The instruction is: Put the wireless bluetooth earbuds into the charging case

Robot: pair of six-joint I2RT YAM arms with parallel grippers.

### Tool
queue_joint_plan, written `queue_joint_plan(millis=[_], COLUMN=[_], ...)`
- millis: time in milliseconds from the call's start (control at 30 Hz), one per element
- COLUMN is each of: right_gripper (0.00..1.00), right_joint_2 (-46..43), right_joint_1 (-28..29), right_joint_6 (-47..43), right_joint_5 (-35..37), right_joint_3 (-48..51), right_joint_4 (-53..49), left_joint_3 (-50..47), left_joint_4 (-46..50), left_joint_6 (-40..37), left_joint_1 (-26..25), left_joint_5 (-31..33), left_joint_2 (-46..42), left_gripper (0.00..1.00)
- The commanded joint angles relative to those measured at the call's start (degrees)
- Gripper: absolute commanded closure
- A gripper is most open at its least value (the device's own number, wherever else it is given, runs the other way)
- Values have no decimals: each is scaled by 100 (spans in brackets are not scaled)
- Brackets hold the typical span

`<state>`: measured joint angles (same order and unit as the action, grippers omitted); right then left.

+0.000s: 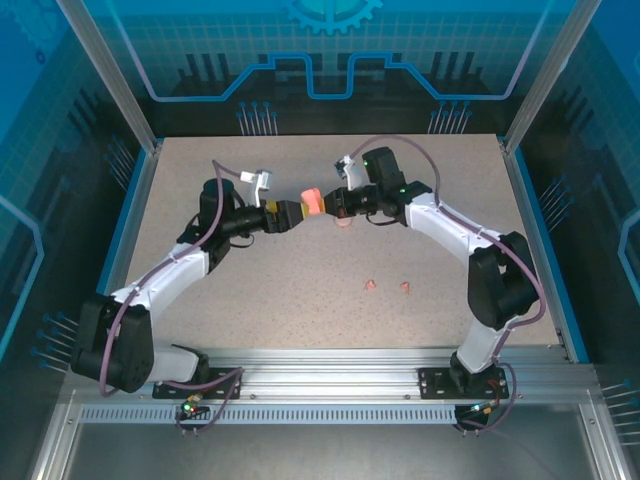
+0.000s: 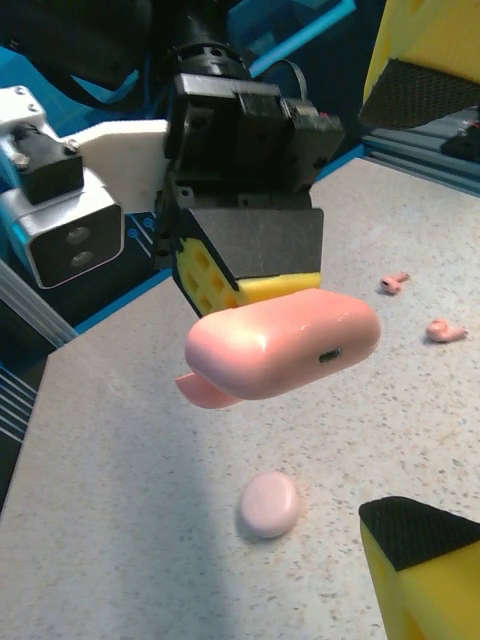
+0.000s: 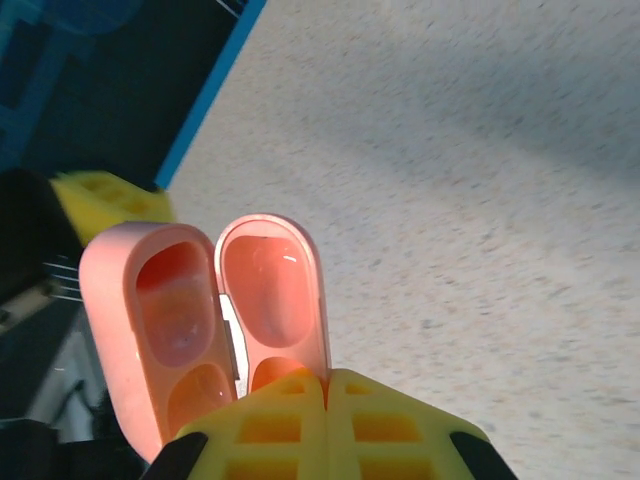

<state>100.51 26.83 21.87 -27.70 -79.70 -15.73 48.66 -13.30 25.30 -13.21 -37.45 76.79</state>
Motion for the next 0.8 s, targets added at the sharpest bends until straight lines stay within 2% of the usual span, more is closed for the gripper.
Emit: queue_joint_plan(millis=[0, 267, 433, 600, 767], right_gripper=[100, 100, 100, 100, 100], right_joint_2=[-42, 56, 121, 226, 286], right_joint_1=[-125, -67, 7, 71, 153], right_joint_6=[-1114, -2268, -2747, -2952, -3136], right_joint_5=[484, 887, 755, 497, 433], right_joint_3=[-380, -563, -391, -404, -497], right_joint_4=[-923, -956, -799, -942, -1152], left_joint_3=[468, 1845, 2483, 2903, 2881], left_joint_4=[984, 2886, 3748, 4524, 4600], left_joint_6=[-706, -1937, -2409, -2895, -2986], left_joint_1=[140, 192, 181, 178, 179], left_joint_5=[-224, -807, -1002, -1154, -1339], left_joint_2=[-28, 722, 1336, 1777, 1913], left_gripper=[1, 1, 2, 11, 18])
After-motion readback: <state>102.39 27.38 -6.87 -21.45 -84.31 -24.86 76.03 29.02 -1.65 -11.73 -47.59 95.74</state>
